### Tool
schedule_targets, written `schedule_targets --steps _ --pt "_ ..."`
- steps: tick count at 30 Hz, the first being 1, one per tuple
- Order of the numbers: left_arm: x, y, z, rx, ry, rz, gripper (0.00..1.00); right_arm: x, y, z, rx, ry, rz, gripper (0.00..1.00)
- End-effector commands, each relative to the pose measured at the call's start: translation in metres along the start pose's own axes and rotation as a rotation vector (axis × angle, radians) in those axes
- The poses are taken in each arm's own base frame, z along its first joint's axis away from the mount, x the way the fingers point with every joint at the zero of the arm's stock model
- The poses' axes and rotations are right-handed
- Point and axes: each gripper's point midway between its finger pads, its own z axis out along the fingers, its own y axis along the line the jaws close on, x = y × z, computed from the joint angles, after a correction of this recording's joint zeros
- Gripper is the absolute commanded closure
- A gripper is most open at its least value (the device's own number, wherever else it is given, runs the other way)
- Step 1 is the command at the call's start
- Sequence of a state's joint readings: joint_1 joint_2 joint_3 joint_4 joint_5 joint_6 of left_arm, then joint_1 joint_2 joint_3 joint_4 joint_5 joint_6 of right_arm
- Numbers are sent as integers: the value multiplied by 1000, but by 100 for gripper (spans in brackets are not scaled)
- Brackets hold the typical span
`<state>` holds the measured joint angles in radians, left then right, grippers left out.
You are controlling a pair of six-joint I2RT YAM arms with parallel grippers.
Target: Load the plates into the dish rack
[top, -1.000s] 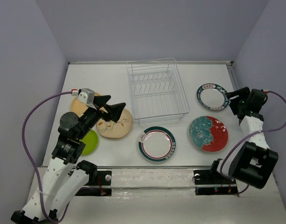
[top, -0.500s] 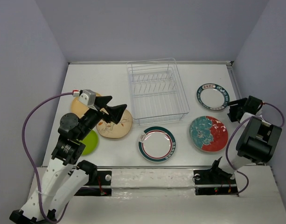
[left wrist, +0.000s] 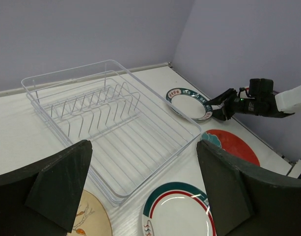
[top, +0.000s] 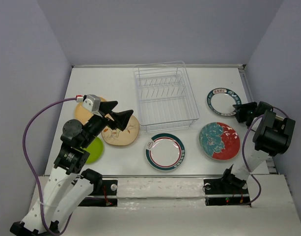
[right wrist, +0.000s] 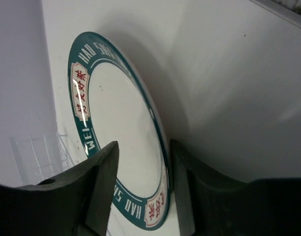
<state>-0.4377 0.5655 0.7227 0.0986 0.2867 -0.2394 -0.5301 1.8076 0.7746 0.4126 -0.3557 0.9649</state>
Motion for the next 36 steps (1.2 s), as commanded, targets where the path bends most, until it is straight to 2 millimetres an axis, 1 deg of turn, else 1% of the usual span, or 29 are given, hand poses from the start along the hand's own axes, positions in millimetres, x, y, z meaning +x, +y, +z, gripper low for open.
schedule_targets --steps 1,2,5,6,7,8,9,10,11,14,15,16,17,18,19,20,21,22,23,24,25,27,28,29,31,32,34,35,36 --pt "-25 -9 1 30 -63 37 1 -2 -4 12 -11 9 -4 52" --pt "-25 -9 1 30 -63 37 1 -2 -5 14 -9 11 -4 65" --pt "-24 -7 1 23 -61 38 1 -2 -3 11 -30 -5 -14 91" --pt "-23 -7 2 22 -59 37 1 -5 1 8 -42 -24 -19 93" --pt "-23 -6 2 19 -59 36 1 -15 19 -2 -88 -67 -42 93" --pt "-22 -4 3 11 -58 36 1 -19 26 -6 -91 -97 -68 93" --pt "-22 -5 3 12 -56 32 1 -19 41 -10 -111 -115 -102 93" --pt "-21 -4 4 11 -52 29 1 -25 65 -25 -143 -152 -141 93" --pt "-21 -4 4 9 -52 28 1 -21 83 -30 -151 -187 -196 93" --pt "-20 0 5 -10 -52 18 1 -25 136 -59 -145 -310 -378 93" --pt "-21 0 5 -13 -56 16 1 -27 165 -80 -146 -409 -453 93" --pt "-21 0 5 -13 -56 13 1 -24 172 -89 -115 -425 -484 93" --pt "-19 0 6 -14 -50 8 1 -40 203 -112 -121 -525 -516 93" --pt "-19 -1 6 -9 -49 7 1 -40 217 -121 -122 -548 -544 93" --pt "-17 0 7 -11 -42 5 1 -20 229 -126 -115 -518 -598 93" --pt "-18 0 7 -12 -40 4 1 -32 255 -146 -102 -602 -644 93" --pt "-17 1 8 -17 -37 2 1 -26 266 -152 -96 -616 -675 93" --pt "-17 2 8 -19 -36 -1 1 -9 281 -158 -117 -605 -711 93" --pt "-18 1 7 -19 -39 -1 1 -4 283 -162 -81 -603 -740 93" --pt "-19 2 7 -27 -44 -5 1 -4 303 -174 -100 -627 -768 93" --pt "-19 2 7 -28 -44 -5 1 16 308 -170 -91 -588 -816 93" --pt "-19 6 6 -47 -49 -7 1 23 319 -173 -42 -611 -888 93" --pt "-20 6 6 -49 -49 -7 1 24 337 -182 -55 -632 -896 93" --pt "-20 6 6 -49 -49 -7 1 41 336 -171 -11 -613 -948 93" --pt "-19 7 6 -56 -47 -8 1 49 353 -176 9 -624 -1009 93" --pt "-21 7 6 -60 -51 -8 1 65 352 -165 44 -610 -1066 93" --pt "-20 9 5 -67 -49 -7 1 73 363 -166 62 -605 -1103 93" --pt "-20 9 6 -69 -48 -8 1 81 358 -152 106 -597 -1137 93" --pt "-20 10 6 -72 -47 -8 1 90 360 -149 110 -589 -1166 93"
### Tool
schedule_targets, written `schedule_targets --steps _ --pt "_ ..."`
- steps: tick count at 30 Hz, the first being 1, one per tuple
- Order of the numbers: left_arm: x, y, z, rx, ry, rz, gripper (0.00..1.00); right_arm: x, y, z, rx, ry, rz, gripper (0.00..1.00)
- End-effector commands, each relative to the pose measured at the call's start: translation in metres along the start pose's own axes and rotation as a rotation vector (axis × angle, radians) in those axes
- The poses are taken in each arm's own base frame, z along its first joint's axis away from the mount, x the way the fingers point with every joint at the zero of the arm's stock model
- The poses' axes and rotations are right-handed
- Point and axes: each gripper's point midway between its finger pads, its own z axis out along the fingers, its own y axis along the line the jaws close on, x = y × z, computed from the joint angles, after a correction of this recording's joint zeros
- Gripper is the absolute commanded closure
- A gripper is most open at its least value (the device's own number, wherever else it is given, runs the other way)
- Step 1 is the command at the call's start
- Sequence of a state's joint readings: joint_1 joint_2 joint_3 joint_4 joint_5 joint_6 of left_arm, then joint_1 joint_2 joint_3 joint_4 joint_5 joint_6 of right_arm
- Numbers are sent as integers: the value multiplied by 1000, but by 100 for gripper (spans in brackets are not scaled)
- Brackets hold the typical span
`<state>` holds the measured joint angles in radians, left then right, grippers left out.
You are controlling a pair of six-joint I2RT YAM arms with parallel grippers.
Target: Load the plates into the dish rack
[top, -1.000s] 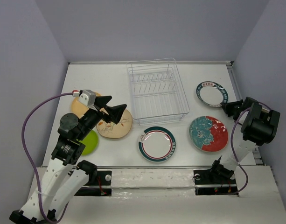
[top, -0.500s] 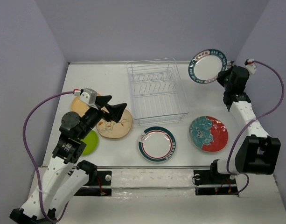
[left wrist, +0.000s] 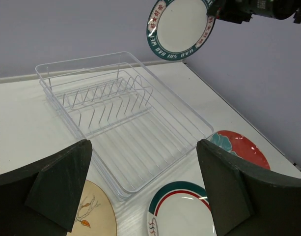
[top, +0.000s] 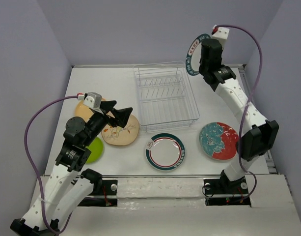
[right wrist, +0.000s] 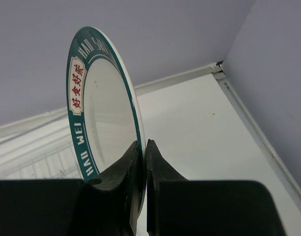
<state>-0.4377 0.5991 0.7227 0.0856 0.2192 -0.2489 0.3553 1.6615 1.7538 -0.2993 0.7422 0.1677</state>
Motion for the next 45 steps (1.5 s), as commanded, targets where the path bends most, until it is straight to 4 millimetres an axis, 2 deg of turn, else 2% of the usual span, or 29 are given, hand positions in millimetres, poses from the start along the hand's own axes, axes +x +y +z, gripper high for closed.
schedule_targets --steps 1,3,6,10,17,20,21,26,28,29,30,32,33,36,37,38,39,40,41,42,44,45 --pt "-26 -6 0 6 -64 8 1 0 0 -2 118 24 -177 93" --pt "-25 -6 1 6 -58 5 1 8 18 1 97 37 -197 93" --pt "-24 -6 1 2 -58 5 1 17 31 4 77 55 -216 93" --pt "-25 -6 1 1 -59 5 1 47 54 8 63 99 -288 93" --pt "-25 -6 1 3 -59 4 1 80 65 16 49 149 -345 93" --pt "-24 -6 2 2 -53 -1 1 92 75 18 24 166 -365 93" --pt "-23 -4 2 -2 -53 0 1 98 84 16 -2 173 -368 93" --pt "-17 4 7 -40 -32 -6 1 102 94 19 -38 181 -369 92" --pt "-12 12 10 -81 -15 -12 1 97 99 17 -69 178 -347 75" --pt "-12 14 11 -94 -15 -14 1 96 101 15 -87 179 -338 58" --pt "-11 20 11 -126 -21 -28 1 96 105 13 -117 185 -328 49" --pt "-8 27 12 -161 -19 -54 1 87 107 6 -154 183 -305 37" --pt "-5 32 13 -191 -17 -71 1 86 112 1 -197 191 -285 36" --pt "13 49 17 -285 37 -131 1 79 116 -16 -293 202 -242 31" --pt "27 57 16 -330 79 -157 1 78 117 -21 -321 208 -232 31" --pt "42 65 16 -372 128 -171 1 86 117 -26 -349 227 -232 30" --pt "59 75 10 -431 182 -214 1 71 122 -40 -421 209 -184 30" --pt "71 83 7 -460 220 -217 3 74 120 -48 -450 224 -182 30" --pt "83 89 2 -496 251 -250 5 68 122 -54 -488 202 -150 30" --pt "103 93 -3 -523 289 -332 7 75 117 -69 -535 217 -135 30" --pt "126 111 -19 -606 342 -416 10 69 115 -81 -587 185 -93 30" --pt "141 118 -28 -654 368 -454 11 73 109 -94 -623 197 -74 30"
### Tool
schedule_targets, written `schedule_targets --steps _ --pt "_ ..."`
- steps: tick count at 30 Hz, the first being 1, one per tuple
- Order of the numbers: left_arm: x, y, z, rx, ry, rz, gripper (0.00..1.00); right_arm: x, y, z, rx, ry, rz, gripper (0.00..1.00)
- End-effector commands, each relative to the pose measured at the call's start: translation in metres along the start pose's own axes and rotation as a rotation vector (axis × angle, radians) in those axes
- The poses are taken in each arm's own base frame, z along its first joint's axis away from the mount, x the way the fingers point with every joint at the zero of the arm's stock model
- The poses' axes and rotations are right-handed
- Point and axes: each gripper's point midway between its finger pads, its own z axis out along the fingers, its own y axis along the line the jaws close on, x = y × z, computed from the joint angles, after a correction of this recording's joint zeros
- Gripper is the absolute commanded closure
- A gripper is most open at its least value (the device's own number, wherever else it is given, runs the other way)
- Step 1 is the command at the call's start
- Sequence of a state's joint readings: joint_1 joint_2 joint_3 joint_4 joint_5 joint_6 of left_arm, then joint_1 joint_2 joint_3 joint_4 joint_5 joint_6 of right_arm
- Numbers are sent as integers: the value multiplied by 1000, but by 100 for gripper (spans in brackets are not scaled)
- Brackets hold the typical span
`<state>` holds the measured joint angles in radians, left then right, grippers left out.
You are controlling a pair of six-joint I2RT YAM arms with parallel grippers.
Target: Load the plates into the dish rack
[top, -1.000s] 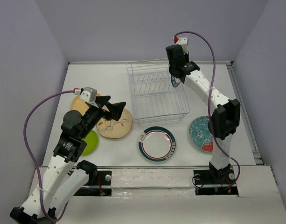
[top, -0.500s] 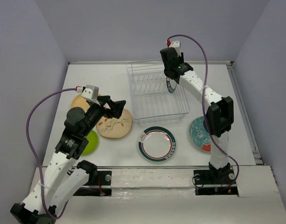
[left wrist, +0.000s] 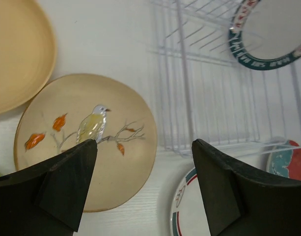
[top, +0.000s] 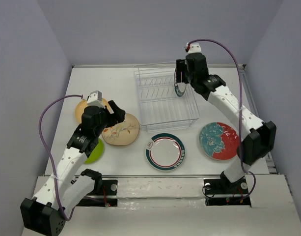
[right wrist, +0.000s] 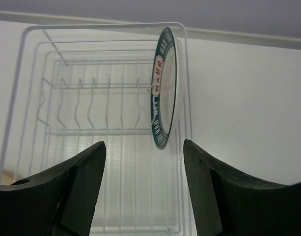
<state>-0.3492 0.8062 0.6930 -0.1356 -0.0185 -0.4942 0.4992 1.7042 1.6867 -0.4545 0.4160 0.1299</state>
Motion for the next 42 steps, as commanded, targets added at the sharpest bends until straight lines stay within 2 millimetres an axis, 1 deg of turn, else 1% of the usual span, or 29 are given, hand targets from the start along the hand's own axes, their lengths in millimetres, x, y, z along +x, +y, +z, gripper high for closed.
schedule_targets --steps 1,2,3,4,5,6,8,9,10,11,12,13,14,15,17,18,20,21,22,24,26,28,30,31,33,37,39,40,42 --pt "50 54 -5 -209 141 -184 11 -28 26 -47 -229 -146 113 30" --pt "51 64 -8 -245 130 -193 11 -29 28 -53 -249 -157 127 30" --pt "48 75 -10 -307 99 -207 11 -21 33 -55 -282 -143 142 30" --pt "44 78 -13 -331 82 -206 11 -27 32 -65 -303 -170 157 30" --pt "39 81 -15 -347 62 -207 12 -25 34 -68 -320 -167 163 30" --pt "32 91 -16 -403 20 -205 12 -24 36 -72 -341 -166 166 30" --pt "34 106 -16 -476 18 -180 12 -17 38 -81 -371 -162 190 30" --pt "33 109 -13 -483 24 -178 13 -4 42 -82 -399 -136 200 30" --pt "39 112 -10 -489 53 -183 14 -11 43 -89 -419 -155 213 30" --pt "48 118 -4 -507 93 -180 14 -5 42 -95 -435 -158 222 31" --pt "50 121 0 -512 102 -180 14 -1 45 -99 -462 -151 234 31" --pt "56 128 4 -530 128 -179 14 9 45 -99 -467 -142 239 31" --pt "57 132 8 -529 134 -182 14 8 43 -106 -472 -158 248 31" --pt "57 129 17 -485 132 -187 14 9 42 -107 -473 -158 256 31" --pt "61 136 25 -483 155 -174 15 8 40 -111 -473 -165 254 31" --pt "60 135 29 -473 154 -167 16 7 39 -114 -474 -173 254 31" --pt "50 130 40 -432 119 -146 18 6 39 -115 -478 -179 257 31" --pt "44 125 45 -405 105 -145 21 12 46 -116 -517 -161 250 32" --pt "42 128 47 -419 98 -145 22 14 48 -114 -524 -156 250 32" --pt "44 132 50 -436 93 -155 24 18 50 -112 -529 -140 248 32" --pt "52 136 52 -448 108 -163 27 21 50 -110 -525 -132 246 32" --pt "60 140 51 -461 124 -170 29 19 50 -112 -527 -140 246 32" --pt "63 149 46 -508 109 -176 30 17 48 -113 -522 -147 248 32" --pt "68 154 43 -525 109 -188 30 17 48 -113 -521 -149 249 32" --pt "70 158 39 -546 90 -200 30 19 48 -113 -522 -145 248 32" --pt "89 172 34 -594 104 -213 29 24 49 -111 -522 -132 248 32" --pt "96 175 32 -606 118 -222 29 25 49 -111 -526 -129 250 33" --pt "93 174 35 -592 95 -225 29 25 49 -112 -527 -130 252 33" --pt "96 174 37 -586 102 -230 29 27 49 -111 -527 -123 252 33"
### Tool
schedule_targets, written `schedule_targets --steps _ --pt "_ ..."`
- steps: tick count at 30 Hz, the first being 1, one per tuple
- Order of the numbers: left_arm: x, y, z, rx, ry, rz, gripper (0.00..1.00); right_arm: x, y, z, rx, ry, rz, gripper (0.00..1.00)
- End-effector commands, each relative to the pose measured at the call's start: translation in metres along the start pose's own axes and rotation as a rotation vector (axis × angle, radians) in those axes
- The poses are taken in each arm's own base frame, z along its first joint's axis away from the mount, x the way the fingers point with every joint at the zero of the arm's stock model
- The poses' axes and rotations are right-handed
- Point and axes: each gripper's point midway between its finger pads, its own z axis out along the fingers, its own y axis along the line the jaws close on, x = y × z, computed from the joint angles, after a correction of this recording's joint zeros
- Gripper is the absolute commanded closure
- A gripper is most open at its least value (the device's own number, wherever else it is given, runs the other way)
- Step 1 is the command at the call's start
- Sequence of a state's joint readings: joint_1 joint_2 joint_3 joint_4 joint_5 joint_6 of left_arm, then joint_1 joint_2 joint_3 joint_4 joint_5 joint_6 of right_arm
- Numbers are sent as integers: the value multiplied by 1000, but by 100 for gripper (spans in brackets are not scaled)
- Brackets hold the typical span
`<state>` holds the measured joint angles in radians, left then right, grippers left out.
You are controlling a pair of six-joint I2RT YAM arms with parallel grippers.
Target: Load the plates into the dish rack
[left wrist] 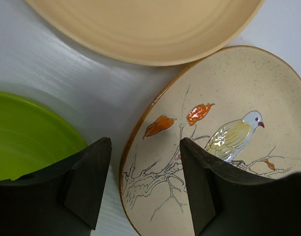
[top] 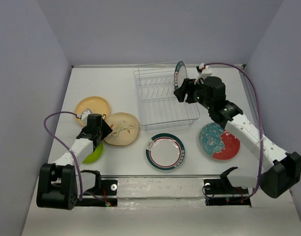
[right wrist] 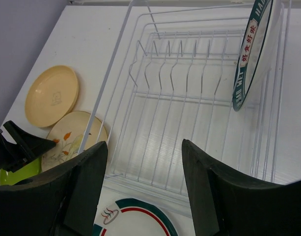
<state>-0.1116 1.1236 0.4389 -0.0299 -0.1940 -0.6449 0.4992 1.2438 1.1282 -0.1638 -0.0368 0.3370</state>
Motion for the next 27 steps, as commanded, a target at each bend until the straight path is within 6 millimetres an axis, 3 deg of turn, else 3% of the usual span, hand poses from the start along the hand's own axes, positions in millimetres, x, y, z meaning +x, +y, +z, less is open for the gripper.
schedule_targets --steps 1,5,16,18,21,25,27 --pt "-8 -2 6 3 -52 -34 29 -12 13 -5 -50 -50 3 33" --pt "-7 -9 8 36 -45 -43 30 -10 14 -3 -59 -44 9 33" --pt "26 -16 10 146 42 -117 43 -9 15 0 -63 -36 15 34" --pt "24 -16 8 151 27 -135 51 -9 16 0 -66 -36 19 34" --pt "19 -15 3 167 -10 -161 78 -7 19 0 -79 -28 27 34" --pt "16 -13 -2 185 -45 -180 95 -7 20 -1 -85 -24 34 35" --pt "9 -18 -8 219 -79 -190 95 -8 21 -1 -86 -23 37 35"
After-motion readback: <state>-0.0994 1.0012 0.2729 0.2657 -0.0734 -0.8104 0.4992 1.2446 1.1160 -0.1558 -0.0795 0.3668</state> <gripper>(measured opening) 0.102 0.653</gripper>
